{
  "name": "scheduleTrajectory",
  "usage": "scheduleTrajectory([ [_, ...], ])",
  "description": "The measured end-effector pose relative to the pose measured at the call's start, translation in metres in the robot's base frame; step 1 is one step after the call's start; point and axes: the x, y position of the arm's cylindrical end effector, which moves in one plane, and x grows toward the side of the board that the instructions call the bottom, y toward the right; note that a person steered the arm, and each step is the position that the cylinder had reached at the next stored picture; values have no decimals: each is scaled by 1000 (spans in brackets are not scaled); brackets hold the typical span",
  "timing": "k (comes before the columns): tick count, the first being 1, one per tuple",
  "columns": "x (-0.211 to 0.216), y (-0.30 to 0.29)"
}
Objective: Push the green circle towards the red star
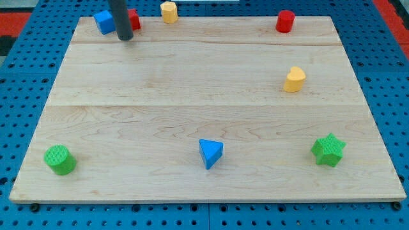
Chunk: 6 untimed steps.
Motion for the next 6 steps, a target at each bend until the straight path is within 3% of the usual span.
scheduleTrajectory([
  [3,-2,-15],
  [4,28,-43],
  [6,23,-116],
])
